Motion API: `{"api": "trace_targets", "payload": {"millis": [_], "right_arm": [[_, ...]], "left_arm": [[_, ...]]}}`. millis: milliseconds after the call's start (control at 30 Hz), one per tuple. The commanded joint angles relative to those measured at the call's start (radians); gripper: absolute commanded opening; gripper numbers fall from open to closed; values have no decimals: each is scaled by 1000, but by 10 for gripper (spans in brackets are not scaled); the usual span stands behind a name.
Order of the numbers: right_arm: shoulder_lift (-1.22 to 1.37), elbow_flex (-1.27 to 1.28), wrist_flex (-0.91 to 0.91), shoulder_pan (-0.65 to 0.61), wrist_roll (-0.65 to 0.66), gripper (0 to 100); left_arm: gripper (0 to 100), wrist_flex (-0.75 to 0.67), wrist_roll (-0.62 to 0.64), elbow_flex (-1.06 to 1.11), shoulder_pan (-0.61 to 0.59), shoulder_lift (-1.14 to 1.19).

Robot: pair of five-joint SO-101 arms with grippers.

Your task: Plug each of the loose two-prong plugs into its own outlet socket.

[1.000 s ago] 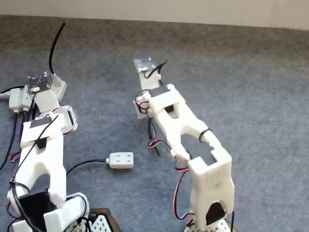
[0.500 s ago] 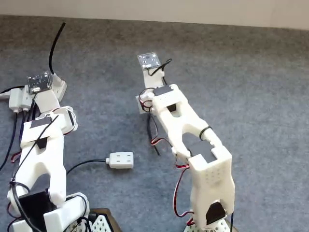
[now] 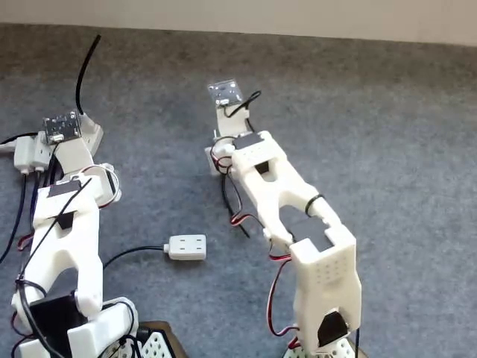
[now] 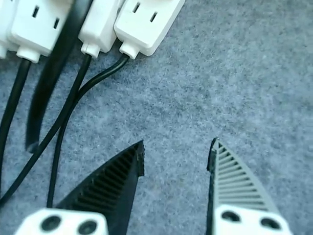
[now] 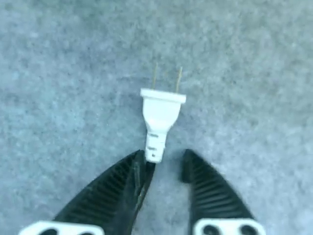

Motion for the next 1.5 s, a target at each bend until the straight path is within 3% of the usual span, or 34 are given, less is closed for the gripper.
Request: {"api": "trace_targets", "payload": {"millis": [0, 233, 433, 567, 833, 933, 1033, 1233, 1467], "right_arm": [[-24, -39, 107, 27, -3, 19], [-28, 12, 217, 30, 152, 5], [-30, 84, 380, 38, 390, 5], [-124, 199, 435, 35, 471, 5], [-670, 588, 430, 30, 480, 5], [-780, 771, 335, -13, 480, 7], [-763, 898, 231, -59, 476, 9], [-590, 889, 125, -70, 474, 14], [-644, 854, 124, -74, 382, 162]], "left_arm": [[225, -12, 5, -4, 21, -5], [225, -15, 5, -4, 22, -4], [225, -15, 5, -2, 22, -4], [225, -15, 5, -2, 31, -4], [225, -15, 5, -2, 31, -4], [225, -15, 5, -2, 31, -4], [225, -15, 5, -2, 31, -4], [225, -17, 5, 10, 31, -5], [225, -17, -12, 10, 45, -5]]}}
